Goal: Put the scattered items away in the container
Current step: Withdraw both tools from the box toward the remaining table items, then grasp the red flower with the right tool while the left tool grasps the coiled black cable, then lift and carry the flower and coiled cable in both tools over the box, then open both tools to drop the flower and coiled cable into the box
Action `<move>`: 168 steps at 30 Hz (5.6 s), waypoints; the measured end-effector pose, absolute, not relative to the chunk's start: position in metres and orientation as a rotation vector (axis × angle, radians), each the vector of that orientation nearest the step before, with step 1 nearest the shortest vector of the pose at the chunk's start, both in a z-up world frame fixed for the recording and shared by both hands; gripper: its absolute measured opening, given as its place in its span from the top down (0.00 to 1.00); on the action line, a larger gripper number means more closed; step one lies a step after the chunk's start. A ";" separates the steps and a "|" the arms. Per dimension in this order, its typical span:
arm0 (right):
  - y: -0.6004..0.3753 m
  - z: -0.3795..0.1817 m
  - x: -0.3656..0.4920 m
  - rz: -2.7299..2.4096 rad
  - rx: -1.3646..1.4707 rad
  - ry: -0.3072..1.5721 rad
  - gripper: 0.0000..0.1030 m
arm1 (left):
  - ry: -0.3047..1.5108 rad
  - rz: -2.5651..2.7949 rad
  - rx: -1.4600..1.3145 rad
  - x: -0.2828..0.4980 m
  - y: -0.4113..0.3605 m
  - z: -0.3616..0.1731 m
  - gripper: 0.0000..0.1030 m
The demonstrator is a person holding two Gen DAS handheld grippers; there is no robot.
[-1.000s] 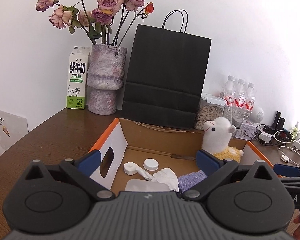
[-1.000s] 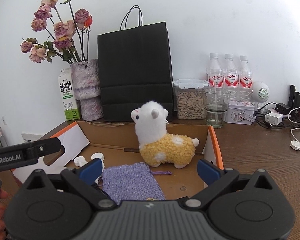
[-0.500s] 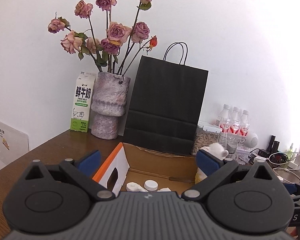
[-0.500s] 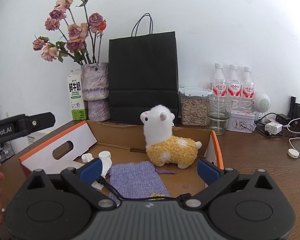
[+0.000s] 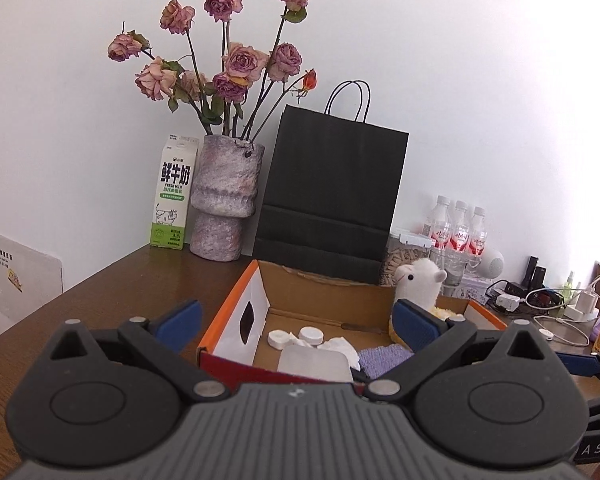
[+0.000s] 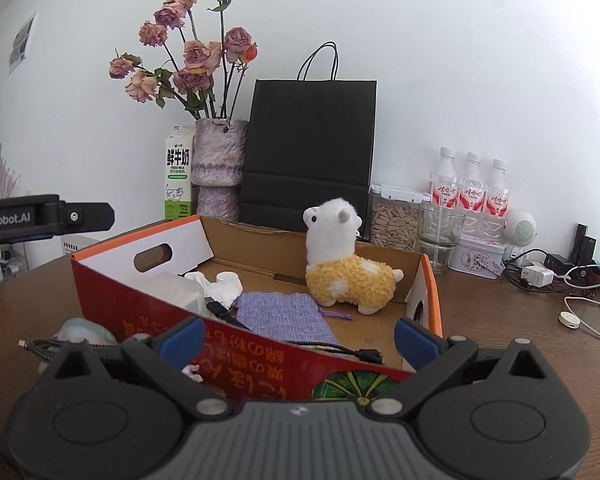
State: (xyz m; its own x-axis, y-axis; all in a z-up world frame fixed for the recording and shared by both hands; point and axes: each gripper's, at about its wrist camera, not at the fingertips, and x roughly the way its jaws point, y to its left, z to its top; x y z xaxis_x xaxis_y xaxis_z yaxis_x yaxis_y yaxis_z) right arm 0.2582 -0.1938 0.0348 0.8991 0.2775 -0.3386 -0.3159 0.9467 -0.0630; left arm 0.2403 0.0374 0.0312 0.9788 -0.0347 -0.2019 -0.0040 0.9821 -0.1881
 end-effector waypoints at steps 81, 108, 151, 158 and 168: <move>-0.222 0.019 0.230 0.265 0.063 0.453 0.69 | 0.681 -0.027 -0.186 0.256 0.003 0.006 0.00; -0.225 0.020 0.226 0.276 0.097 0.431 0.69 | 0.580 0.019 -0.220 0.222 0.012 0.024 0.12; -0.198 0.067 0.329 0.249 0.088 0.278 0.68 | 0.101 -0.056 -0.117 0.300 -0.028 0.070 0.12; -0.203 0.047 0.344 0.229 0.105 0.366 0.68 | 0.209 -0.050 -0.076 0.319 -0.029 0.050 0.12; -0.199 0.043 0.334 0.229 0.067 0.386 0.65 | 0.247 -0.054 -0.047 0.315 -0.031 0.039 0.11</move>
State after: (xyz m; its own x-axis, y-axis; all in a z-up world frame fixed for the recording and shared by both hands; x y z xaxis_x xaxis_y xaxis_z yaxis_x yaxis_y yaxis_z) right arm 0.3339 -0.1988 0.0428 0.9009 0.2342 -0.3653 -0.2089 0.9720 0.1080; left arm 0.3153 -0.0312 0.0389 0.9683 -0.0591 -0.2427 0.0475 0.9974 -0.0535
